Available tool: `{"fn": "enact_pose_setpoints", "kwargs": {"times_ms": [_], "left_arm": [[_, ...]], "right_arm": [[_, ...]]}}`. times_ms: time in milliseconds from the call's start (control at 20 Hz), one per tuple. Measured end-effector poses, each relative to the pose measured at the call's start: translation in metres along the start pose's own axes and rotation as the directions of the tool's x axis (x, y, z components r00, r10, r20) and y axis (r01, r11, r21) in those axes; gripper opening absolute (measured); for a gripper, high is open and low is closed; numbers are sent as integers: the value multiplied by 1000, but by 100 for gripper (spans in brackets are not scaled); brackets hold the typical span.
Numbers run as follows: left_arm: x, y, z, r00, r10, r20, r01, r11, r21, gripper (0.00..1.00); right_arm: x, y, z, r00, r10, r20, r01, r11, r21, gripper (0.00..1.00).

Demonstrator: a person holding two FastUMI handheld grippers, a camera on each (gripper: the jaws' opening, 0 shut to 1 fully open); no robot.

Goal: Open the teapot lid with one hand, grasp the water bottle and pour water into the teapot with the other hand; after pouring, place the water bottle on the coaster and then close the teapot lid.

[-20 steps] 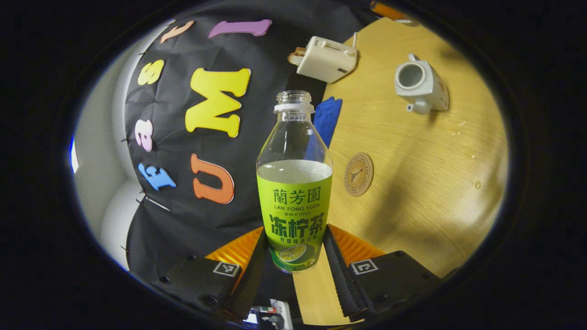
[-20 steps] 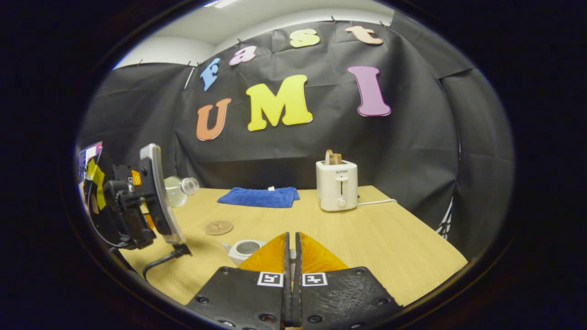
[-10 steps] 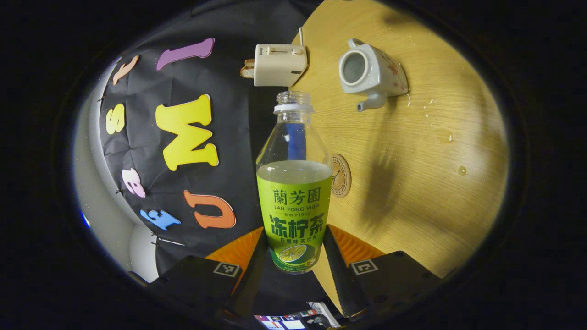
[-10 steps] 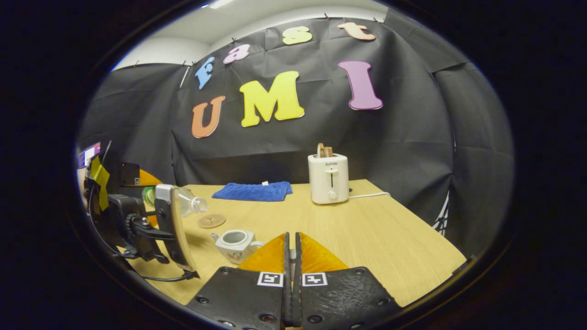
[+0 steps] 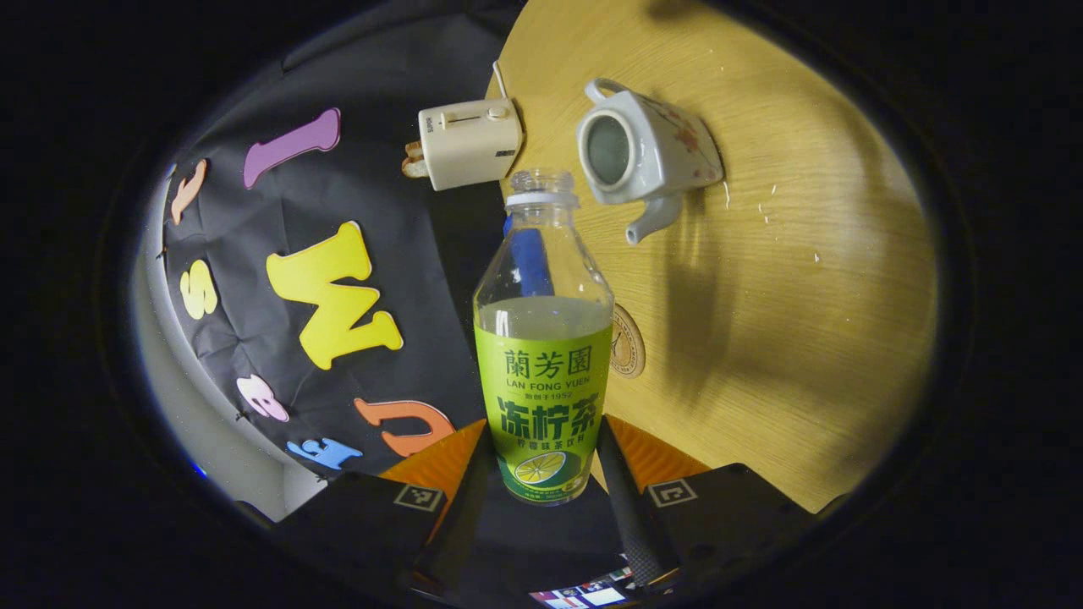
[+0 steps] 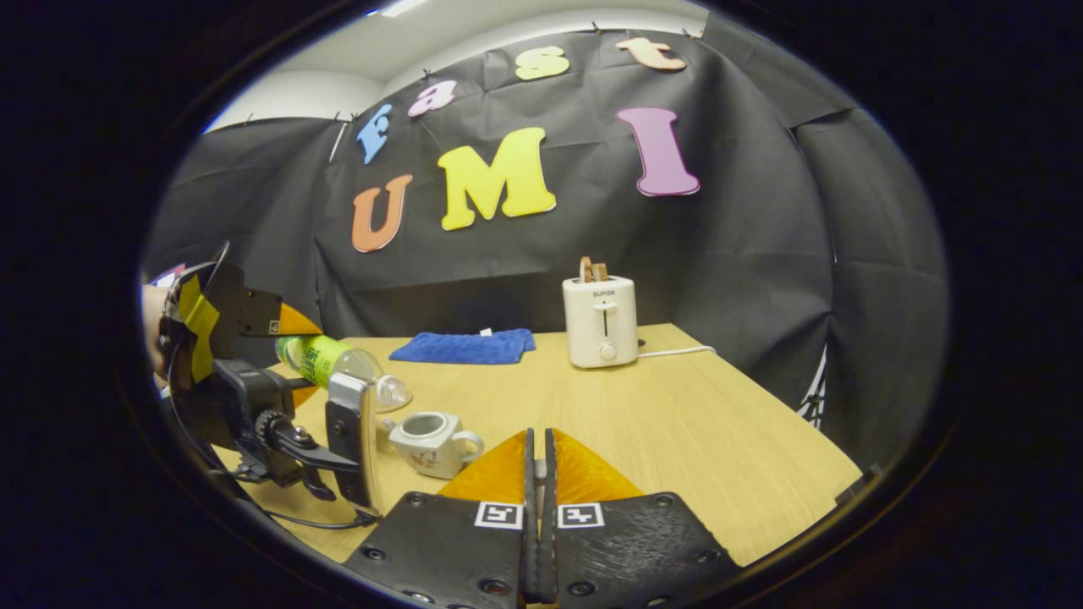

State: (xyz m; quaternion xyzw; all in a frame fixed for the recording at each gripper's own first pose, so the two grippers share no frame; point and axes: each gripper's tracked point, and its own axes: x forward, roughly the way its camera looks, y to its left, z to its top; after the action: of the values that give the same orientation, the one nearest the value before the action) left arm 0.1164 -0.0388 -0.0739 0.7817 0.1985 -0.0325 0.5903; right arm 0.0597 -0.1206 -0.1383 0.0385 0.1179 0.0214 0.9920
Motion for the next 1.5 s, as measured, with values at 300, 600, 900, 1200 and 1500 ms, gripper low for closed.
{"fn": "enact_pose_setpoints", "kwargs": {"times_ms": [300,600,900,1200,1500], "left_arm": [[-1,11,9,999,40,-21,-38,993,109,72],[-4,19,11,997,67,-29,-60,980,190,72],[-6,26,10,996,80,-49,-65,964,258,72],[-12,37,12,993,97,-69,-71,947,314,72],[-15,46,16,990,116,-76,-79,923,378,72]], "right_arm": [[-1,-3,-9,1000,4,-11,-4,1000,17,0],[-3,-1,-6,1000,7,2,-7,1000,12,0],[-5,-3,-6,1000,9,5,-10,1000,27,0],[-6,-1,-4,1000,16,15,-17,999,31,0],[-6,-4,-5,1000,10,13,-11,999,36,0]]}}
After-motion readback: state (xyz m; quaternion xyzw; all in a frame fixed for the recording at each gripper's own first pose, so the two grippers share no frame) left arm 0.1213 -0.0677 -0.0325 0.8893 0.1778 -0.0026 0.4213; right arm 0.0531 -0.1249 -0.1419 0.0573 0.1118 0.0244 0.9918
